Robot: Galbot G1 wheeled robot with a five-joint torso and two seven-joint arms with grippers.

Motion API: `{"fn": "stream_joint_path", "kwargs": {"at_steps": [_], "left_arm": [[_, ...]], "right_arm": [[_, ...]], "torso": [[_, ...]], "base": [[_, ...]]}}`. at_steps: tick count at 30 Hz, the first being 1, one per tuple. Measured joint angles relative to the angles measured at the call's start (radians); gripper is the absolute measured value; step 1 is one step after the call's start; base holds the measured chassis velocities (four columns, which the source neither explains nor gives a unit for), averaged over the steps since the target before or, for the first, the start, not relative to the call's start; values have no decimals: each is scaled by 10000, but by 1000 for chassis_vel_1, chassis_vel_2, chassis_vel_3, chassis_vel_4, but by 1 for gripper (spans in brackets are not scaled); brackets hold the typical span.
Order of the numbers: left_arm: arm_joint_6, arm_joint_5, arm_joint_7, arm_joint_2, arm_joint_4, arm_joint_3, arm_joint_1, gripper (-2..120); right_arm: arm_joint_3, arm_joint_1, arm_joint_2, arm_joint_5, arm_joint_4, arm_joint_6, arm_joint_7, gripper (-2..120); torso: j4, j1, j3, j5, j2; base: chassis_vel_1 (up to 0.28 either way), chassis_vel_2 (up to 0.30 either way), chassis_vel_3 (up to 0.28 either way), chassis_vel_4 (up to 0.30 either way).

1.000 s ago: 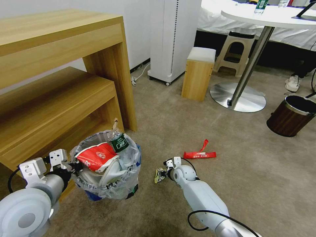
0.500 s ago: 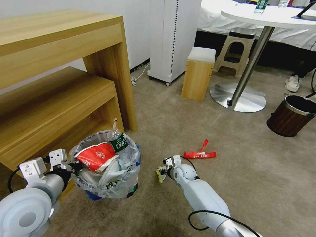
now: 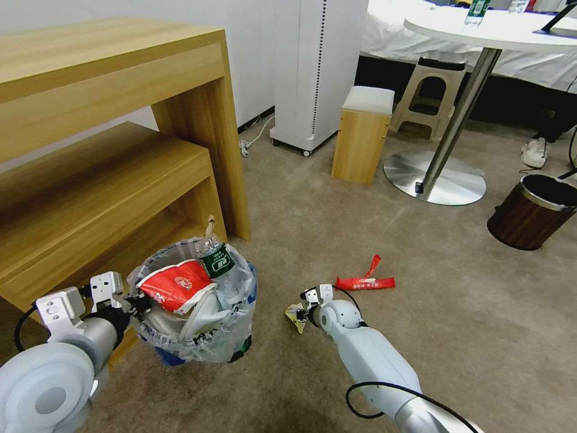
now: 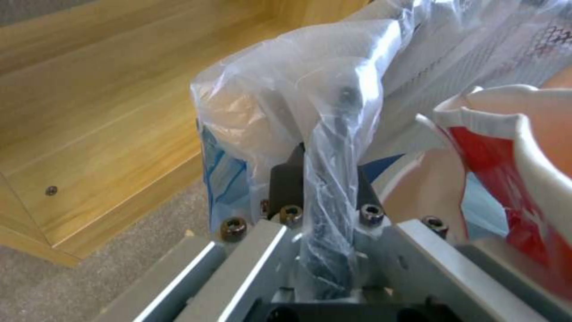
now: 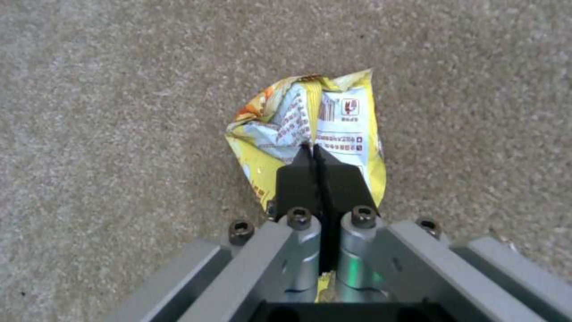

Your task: Pick up the trash bin and place the garbage on the floor into it.

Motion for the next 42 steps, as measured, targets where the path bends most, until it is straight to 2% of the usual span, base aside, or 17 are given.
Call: {"fn": "stream_joint_path", "kwargs": {"at_steps": [3, 10, 14, 17, 21, 26, 28, 37, 40, 41, 42], "left_arm": [[-5, 0, 3, -23, 18, 25, -22, 1], [-11, -34, 7, -13, 35, 46, -51, 1], [-11, -46, 6, -10, 35, 84, -51, 1], [-12, -70, 6, -24, 49, 178, -72, 1], [-12, -125, -3, -19, 71, 299, -106, 1], [-12, -264, -30, 47, 94, 394, -133, 1], [-2, -318, -32, 65, 118, 458, -136, 1], [28, -367, -9, 64, 128, 548, -136, 1], [52, -390, 52, 43, 122, 648, -90, 1], [52, -390, 52, 43, 122, 648, -90, 1], [62, -396, 61, 34, 102, 663, -86, 1]], "right_arm": [[-87, -160, -184, 119, 519, -1, 8, 0], [-499, -807, -1413, 717, 3654, 15, 50, 0], [-516, -878, -1870, 1066, 4450, 114, 25, 0], [-452, -920, -2605, 1526, 5612, 453, -147, 0], [-357, -840, -3189, 1607, 6572, 968, -569, 0], [-319, -635, -3530, 1679, 7311, 1547, -1173, 0], [-316, -491, -3662, 1664, 7677, 2072, -1744, 0], [-357, -224, -3719, 1653, 8020, 2951, -2631, 0], [-499, 240, -3590, 2026, 8145, 3857, -3684, 0], [-499, 240, -3590, 2026, 8145, 3857, -3684, 0], [-626, 337, -3584, 2377, 8247, 4061, -4259, 0]], "torso": [[0, 0, 0, 0, 0], [0, 0, -1, 1, 0], [-1, 0, 0, 2, 0], [-1, 0, -1, 2, 0], [-2, 0, 0, 2, 0], [-1, 0, -1, 2, 0], [-1, 0, 0, 0, 0], [-1, 0, -1, 1, 0], [0, 0, 0, 0, 0], [0, 0, 0, 0, 0], [1, 0, 0, 0, 0]], "base": [[0, 0, 0, 0], [0, 0, 0, 0], [0, 0, 0, 0], [0, 0, 0, 0], [0, 0, 0, 0], [0, 0, 0, 0], [0, 0, 0, 0], [0, 0, 0, 0], [0, 0, 0, 0], [0, 0, 0, 0], [0, 0, 0, 0]]}}
